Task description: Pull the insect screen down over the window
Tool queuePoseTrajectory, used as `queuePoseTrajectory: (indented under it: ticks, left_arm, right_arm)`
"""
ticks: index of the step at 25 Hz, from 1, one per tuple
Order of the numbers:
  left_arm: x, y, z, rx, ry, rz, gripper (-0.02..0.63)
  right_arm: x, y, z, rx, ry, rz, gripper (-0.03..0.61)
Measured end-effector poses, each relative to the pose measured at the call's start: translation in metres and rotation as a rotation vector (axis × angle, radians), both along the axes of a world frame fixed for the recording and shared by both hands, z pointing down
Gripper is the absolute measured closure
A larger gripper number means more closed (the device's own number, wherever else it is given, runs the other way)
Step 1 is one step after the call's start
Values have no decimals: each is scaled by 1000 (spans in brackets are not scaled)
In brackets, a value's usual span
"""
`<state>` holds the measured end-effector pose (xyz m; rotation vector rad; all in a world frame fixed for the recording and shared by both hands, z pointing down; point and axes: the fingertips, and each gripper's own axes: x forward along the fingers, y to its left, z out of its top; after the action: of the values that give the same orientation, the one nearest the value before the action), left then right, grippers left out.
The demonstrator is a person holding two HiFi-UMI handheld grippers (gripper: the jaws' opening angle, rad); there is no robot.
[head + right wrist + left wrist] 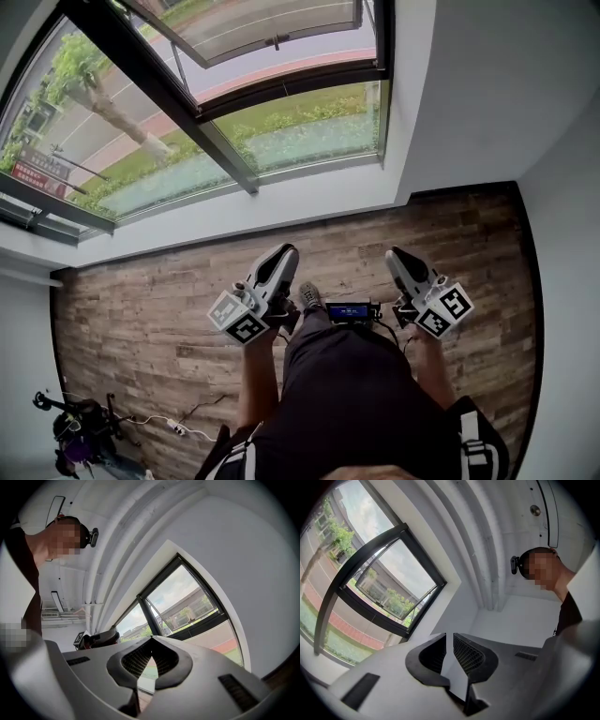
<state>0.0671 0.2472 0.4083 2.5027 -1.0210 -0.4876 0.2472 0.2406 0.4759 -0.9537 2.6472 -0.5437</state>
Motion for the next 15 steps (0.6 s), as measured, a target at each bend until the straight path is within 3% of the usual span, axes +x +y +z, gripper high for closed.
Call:
queuePoseTrajectory:
  ticks: [15]
  left_arm:
    - [6, 3, -2, -2, 2, 7, 571]
  right_arm:
    - [-2, 3, -3, 8, -2, -21, 571]
